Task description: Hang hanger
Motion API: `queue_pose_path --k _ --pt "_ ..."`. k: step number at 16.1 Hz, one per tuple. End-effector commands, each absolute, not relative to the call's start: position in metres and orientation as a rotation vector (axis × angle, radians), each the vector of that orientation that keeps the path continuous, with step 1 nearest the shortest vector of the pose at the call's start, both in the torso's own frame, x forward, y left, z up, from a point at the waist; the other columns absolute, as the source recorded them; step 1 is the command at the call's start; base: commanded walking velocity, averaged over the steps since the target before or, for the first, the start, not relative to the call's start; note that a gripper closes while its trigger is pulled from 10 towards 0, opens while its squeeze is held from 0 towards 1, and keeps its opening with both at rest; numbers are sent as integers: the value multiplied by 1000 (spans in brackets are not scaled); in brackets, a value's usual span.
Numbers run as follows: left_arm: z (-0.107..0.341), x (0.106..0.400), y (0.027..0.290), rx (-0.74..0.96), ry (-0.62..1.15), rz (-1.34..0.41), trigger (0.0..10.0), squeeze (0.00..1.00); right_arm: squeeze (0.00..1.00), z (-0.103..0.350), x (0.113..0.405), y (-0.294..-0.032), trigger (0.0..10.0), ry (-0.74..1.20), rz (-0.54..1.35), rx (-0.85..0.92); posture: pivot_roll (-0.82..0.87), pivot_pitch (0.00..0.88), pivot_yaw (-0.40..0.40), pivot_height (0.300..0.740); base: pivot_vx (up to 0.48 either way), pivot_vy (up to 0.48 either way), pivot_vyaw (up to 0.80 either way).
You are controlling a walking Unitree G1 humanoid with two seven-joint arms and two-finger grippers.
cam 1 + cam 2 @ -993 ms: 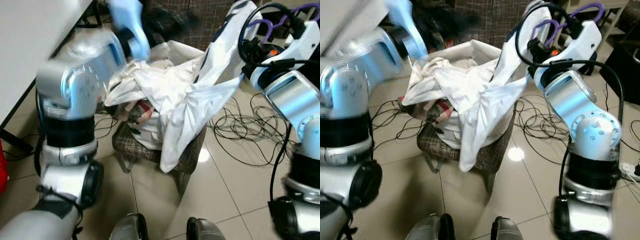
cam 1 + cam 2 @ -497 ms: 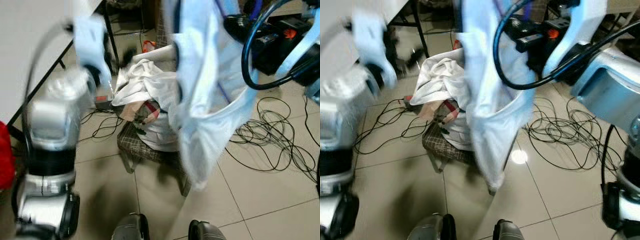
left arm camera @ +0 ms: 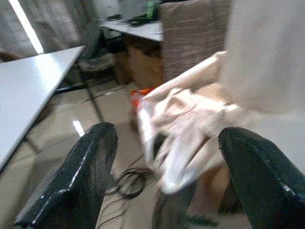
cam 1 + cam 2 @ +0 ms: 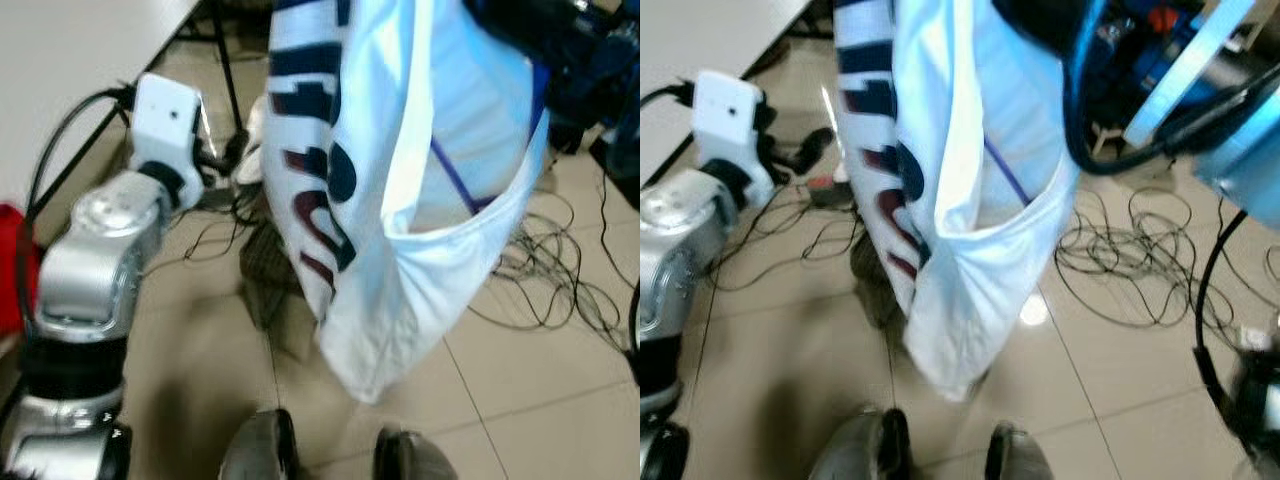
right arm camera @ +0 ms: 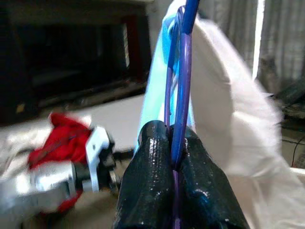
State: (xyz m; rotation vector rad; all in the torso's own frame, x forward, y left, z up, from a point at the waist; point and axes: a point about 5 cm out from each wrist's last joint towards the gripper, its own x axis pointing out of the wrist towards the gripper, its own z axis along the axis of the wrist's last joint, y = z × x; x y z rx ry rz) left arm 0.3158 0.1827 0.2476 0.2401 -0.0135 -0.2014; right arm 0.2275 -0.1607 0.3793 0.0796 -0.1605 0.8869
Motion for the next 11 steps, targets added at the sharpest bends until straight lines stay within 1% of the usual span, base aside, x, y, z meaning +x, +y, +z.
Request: queue_pose_path --k 1,2,3,4,5,7,9,10,11 --pt "252 311 190 254 -30 -170 10000 0 0 380 223 -161 10000 -158 922 65 -109 81 34 740 -296 0 0" --pt "252 308 193 270 -28 -162 10000 0 0 370 222 -160 10000 -110 919 14 -103 83 32 740 -296 0 0" --pt "252 306 197 284 -21 -151 10000 0 0 360 221 -156 10000 -73 943 6 -99 85 29 740 -296 0 0" --pt "252 304 199 291 -17 -142 10000 0 0 352 217 -151 10000 -45 982 6 -94 87 28 740 -300 0 0" --pt "251 302 203 305 -10 -133 10000 0 0 335 211 -145 10000 20 1021 -48 -91 90 25 740 -300 0 0" --pt "248 299 204 303 1 -127 10000 0 0 317 206 -145 10000 96 1054 -27 -87 93 22 740 -300 0 0" --pt "243 294 203 307 16 -134 10000 0 0 289 203 -148 10000 239 1046 -77 -84 98 18 740 -298 0 0" --pt "240 290 203 314 26 -134 10000 0 0 264 204 -151 10000 349 985 -171 -82 100 16 740 -262 0 0" --pt "232 288 203 305 36 -116 10000 0 0 227 219 -166 10000 462 765 -352 -77 103 14 740 0 0 0"
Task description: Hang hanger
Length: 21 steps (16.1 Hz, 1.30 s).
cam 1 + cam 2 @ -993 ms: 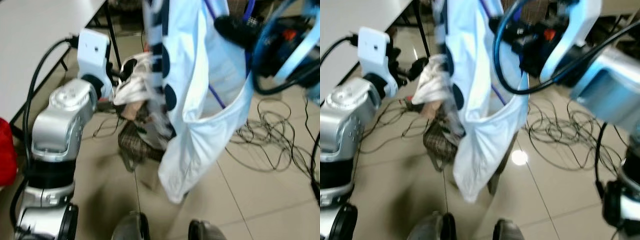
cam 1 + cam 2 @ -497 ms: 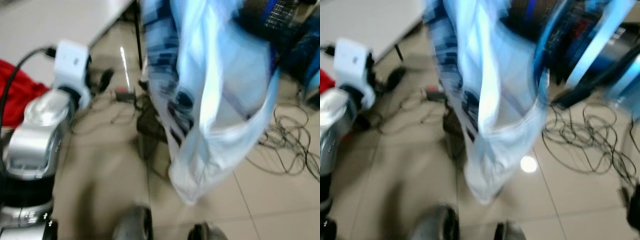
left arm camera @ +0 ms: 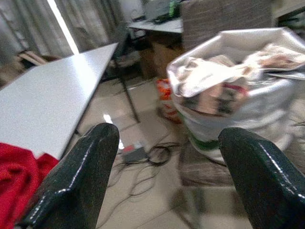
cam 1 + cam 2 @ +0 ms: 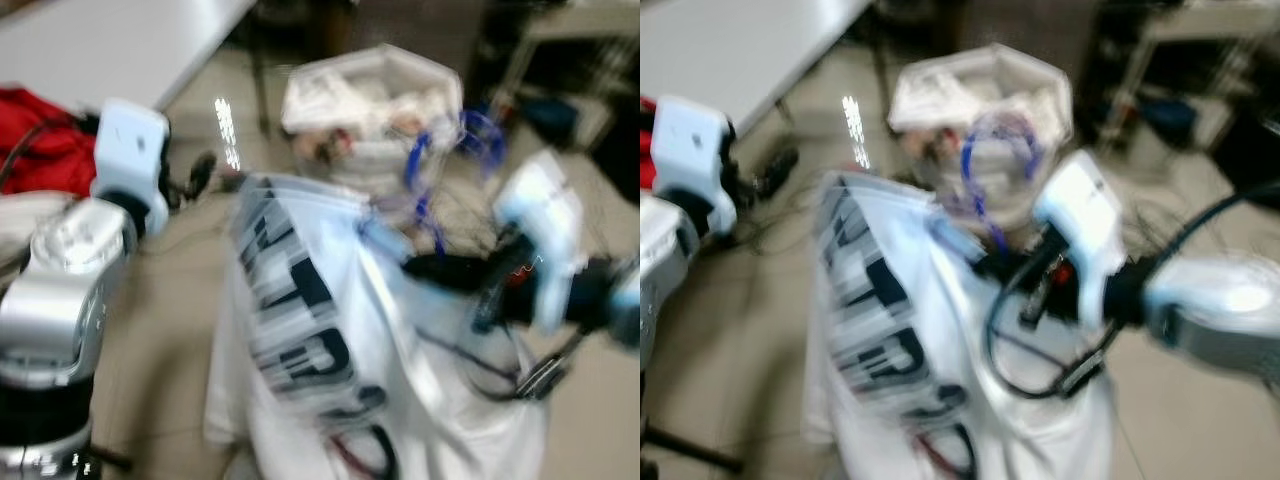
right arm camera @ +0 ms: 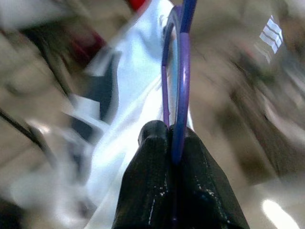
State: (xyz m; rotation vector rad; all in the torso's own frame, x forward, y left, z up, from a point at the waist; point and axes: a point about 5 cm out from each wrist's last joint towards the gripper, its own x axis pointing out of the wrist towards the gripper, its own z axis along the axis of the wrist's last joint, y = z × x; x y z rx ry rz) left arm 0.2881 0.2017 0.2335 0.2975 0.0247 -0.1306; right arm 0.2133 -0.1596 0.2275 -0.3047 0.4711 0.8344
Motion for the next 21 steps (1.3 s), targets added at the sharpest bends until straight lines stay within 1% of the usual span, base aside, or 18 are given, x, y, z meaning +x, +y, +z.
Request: queue_pose_path --k 1,2,3,4,5,6,8,10,11,12,14,15,16,17,18,19,20,21 --pt "226 286 203 291 47 -108 10000 0 0 212 228 -175 10000 476 662 -432 -75 105 14 740 0 0 0" --pt "212 284 201 279 61 -96 10000 0 0 196 239 -184 10000 453 541 -487 -74 106 13 740 0 0 0" --pt "180 278 197 258 111 -78 10000 0 0 172 248 -187 10000 398 465 -579 -72 110 10 740 0 0 0" --pt "158 273 193 219 144 -71 10000 0 0 152 250 -188 10000 378 436 -649 -70 110 7 740 0 0 0" --pt "146 271 190 174 164 -76 10000 0 0 140 250 -188 10000 377 422 -666 -66 112 4 740 0 0 0" --pt "134 268 187 161 179 -92 10000 0 0 130 250 -186 10000 370 405 -632 -63 114 4 740 0 0 0" --pt "123 261 185 85 206 -68 10000 0 0 128 252 -174 10000 332 374 -348 -61 111 8 740 0 0 0" --pt "126 259 182 114 159 -83 10000 0 0 131 250 -168 10000 278 417 -336 -59 106 8 740 0 0 0" --pt "133 260 176 76 99 -109 10000 0 0 133 242 -157 10000 221 514 -315 -58 100 7 740 0 0 0" --pt "138 261 175 85 63 -120 10000 0 0 134 240 -156 10000 213 539 -303 -59 98 8 740 0 0 0" --pt "190 268 159 105 -172 -409 10000 0 0 154 231 -161 10000 149 734 -301 -67 86 12 740 0 0 0" --pt "202 269 158 120 -214 -463 10000 0 0 156 231 -165 10000 157 765 -322 -68 84 12 740 0 0 0" --pt "246 273 155 59 -314 -644 10000 1000 0 163 229 -181 10000 174 867 -394 -66 78 10 740 0 0 0" --pt "270 271 150 90 -318 -847 10000 1000 0 172 230 -196 10000 182 942 -419 -60 73 1 740 0 0 0" --pt "276 269 145 139 -233 -1036 10000 1000 0 187 234 -209 10000 174 1003 -411 -58 72 -6 740 0 0 0" --pt "277 268 143 156 -192 -1112 10000 1000 0 196 235 -213 10000 170 1040 -400 -58 72 -6 740 0 0 0" --pt "279 271 137 167 -137 -1232 10000 1000 0 215 238 -220 10000 153 1121 -372 -58 71 -14 740 0 0 0" --pt "279 273 133 161 -110 -1275 10000 1000 0 222 240 -223 10000 150 1153 -322 -62 69 -16 740 0 0 0"
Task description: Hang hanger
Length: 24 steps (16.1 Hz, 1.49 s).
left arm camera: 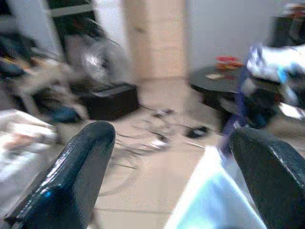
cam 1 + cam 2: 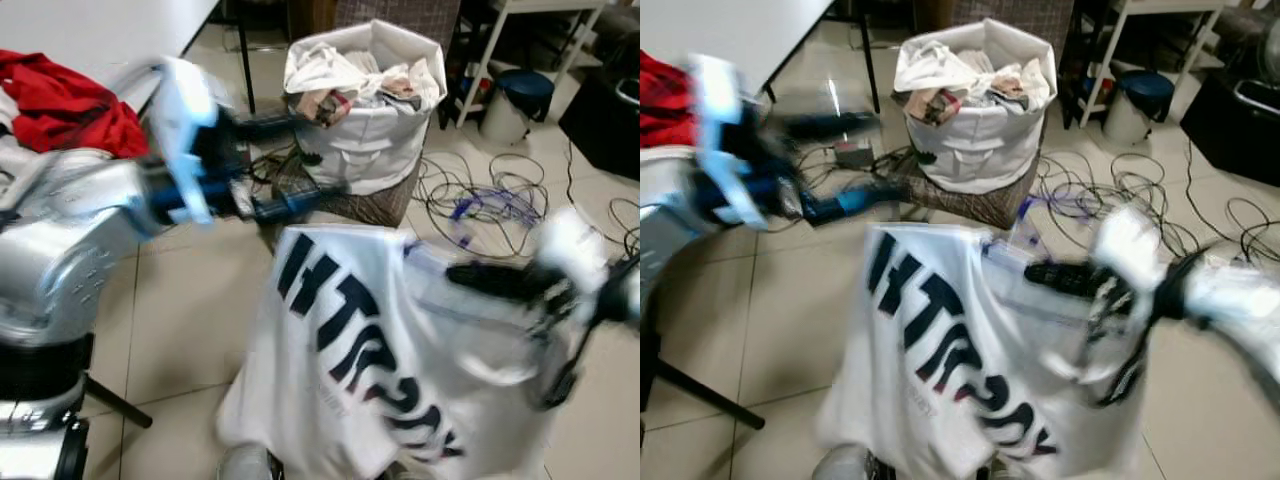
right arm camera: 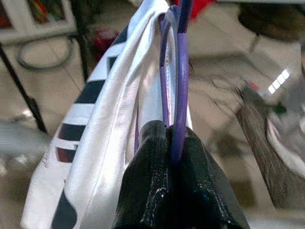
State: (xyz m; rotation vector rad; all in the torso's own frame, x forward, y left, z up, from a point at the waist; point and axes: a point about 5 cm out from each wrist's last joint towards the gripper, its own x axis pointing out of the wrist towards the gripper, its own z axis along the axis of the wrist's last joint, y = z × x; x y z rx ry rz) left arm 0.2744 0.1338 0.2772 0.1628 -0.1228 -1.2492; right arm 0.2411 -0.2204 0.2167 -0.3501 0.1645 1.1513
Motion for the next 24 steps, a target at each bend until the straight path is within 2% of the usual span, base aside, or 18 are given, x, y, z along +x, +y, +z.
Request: queue_pose_path --k 1,3,5,7,9,12,13,14,15,16,19,22,23,24 --pt "278 275 128 162 -70 -1335 10000 1000 0 231 242 -229 10000 159 1212 -354 -65 68 -16 740 0 0 0" --pt "280 282 121 150 -42 -1367 10000 1000 0 247 243 -232 10000 155 1299 -335 -65 67 -21 740 0 0 0" --pt "288 284 112 39 -26 -1466 10000 1000 0 258 240 -231 10000 186 1405 -343 -74 66 -22 740 0 0 0" --pt "292 276 105 -33 1 -1589 10000 1000 0 253 242 -232 10000 224 1422 -441 -81 66 -25 740 0 0 0" --pt "291 274 103 -41 54 -1640 10000 1000 0 250 246 -236 10000 255 1424 -500 -80 66 -29 740 0 0 0" --pt "290 273 94 -44 135 -1644 10000 1000 0 251 256 -239 10000 252 1408 -599 -76 67 -32 740 0 0 0" --pt "281 275 87 45 179 -1578 10000 541 0 254 259 -236 10000 225 1408 -622 -74 66 -33 740 0 0 0" --pt "272 279 80 79 214 -1501 10000 259 0 256 260 -232 10000 207 1424 -623 -71 67 -33 740 0 0 0" --pt "267 280 78 74 232 -1477 10000 204 0 257 260 -230 10000 198 1434 -629 -70 66 -32 740 0 0 0" --pt "258 281 73 95 253 -1451 10000 0 0 257 259 -226 10000 193 1461 -629 -71 67 -31 740 0 0 0" --pt "254 283 65 32 271 -1421 10000 0 0 255 258 -219 10000 186 1498 -641 -72 67 -30 740 0 0 0" --pt "256 274 59 18 290 -1480 10000 0 0 253 262 -216 10000 190 1488 -678 -73 70 -29 740 0 0 0" --pt "255 267 58 21 302 -1516 8510 0 0 254 264 -214 10000 189 1485 -681 -72 70 -29 740 0 0 0" --pt "255 265 57 6 306 -1528 5176 0 0 254 264 -214 10000 189 1484 -685 -72 70 -28 740 0 0 0"
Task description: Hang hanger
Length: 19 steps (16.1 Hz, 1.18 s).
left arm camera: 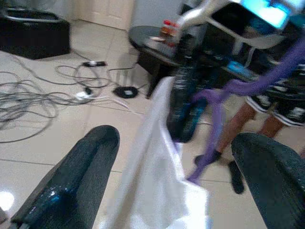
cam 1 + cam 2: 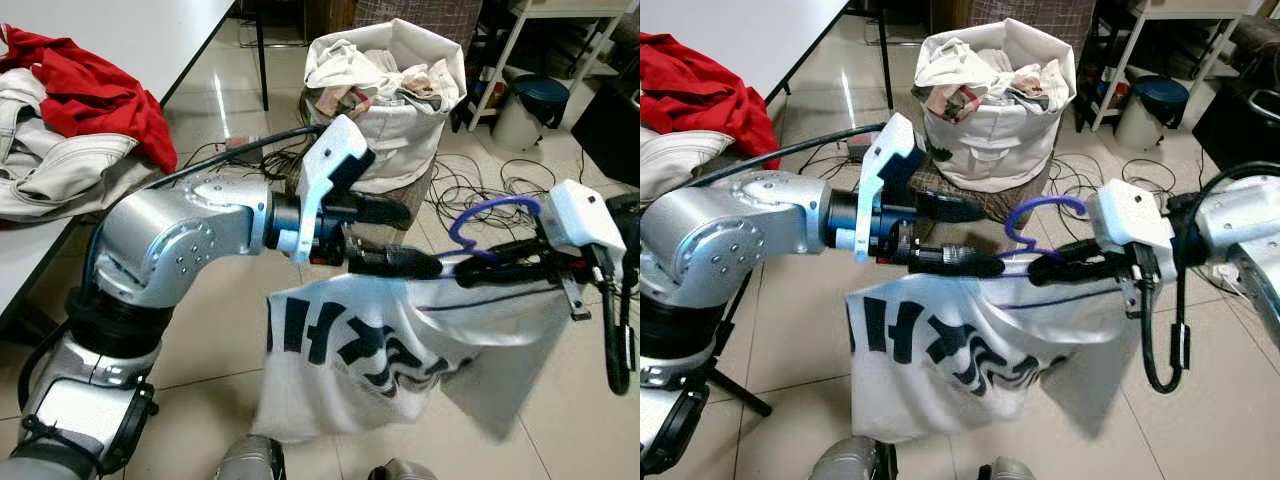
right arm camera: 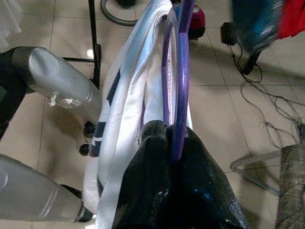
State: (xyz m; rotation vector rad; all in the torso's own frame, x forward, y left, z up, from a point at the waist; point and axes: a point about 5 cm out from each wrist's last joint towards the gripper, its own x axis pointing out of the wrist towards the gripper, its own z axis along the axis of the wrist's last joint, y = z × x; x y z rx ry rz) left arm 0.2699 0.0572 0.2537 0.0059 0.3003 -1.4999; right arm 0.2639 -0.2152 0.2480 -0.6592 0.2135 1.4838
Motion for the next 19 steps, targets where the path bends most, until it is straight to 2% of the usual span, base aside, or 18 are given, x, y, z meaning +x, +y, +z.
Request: queue_pose_path --k 1,2,4,5,6,7,8,14,19 --pt "255 264 56 -17 313 -1540 4902 0 0 254 264 -213 10000 189 1483 -689 -71 70 -28 740 0 0 0" --pt "256 262 56 -18 322 -1553 5216 0 0 254 265 -213 10000 189 1483 -692 -70 71 -30 740 0 0 0" --pt "252 260 55 -4 346 -1542 9804 0 0 255 265 -210 10000 183 1485 -700 -69 72 -29 740 0 0 0" --pt "251 261 54 3 345 -1529 10000 0 0 255 265 -209 10000 182 1488 -700 -69 72 -29 740 0 0 0" --pt "245 267 50 4 355 -1442 5843 0 0 257 264 -206 10000 174 1495 -701 -71 73 -27 740 0 0 0" --pt "243 269 48 1 360 -1418 4353 0 0 257 263 -206 10000 173 1497 -700 -71 73 -27 740 0 0 0" --pt "240 272 47 14 363 -1378 0 0 0 258 263 -205 10000 170 1499 -701 -74 73 -24 740 0 0 0" --pt "237 273 47 21 361 -1352 0 0 0 261 261 -203 10000 168 1500 -706 -78 65 -21 740 0 0 0" --pt "237 266 52 10 380 -1409 0 0 0 262 262 -204 10000 172 1495 -707 -77 60 -23 740 0 0 0"
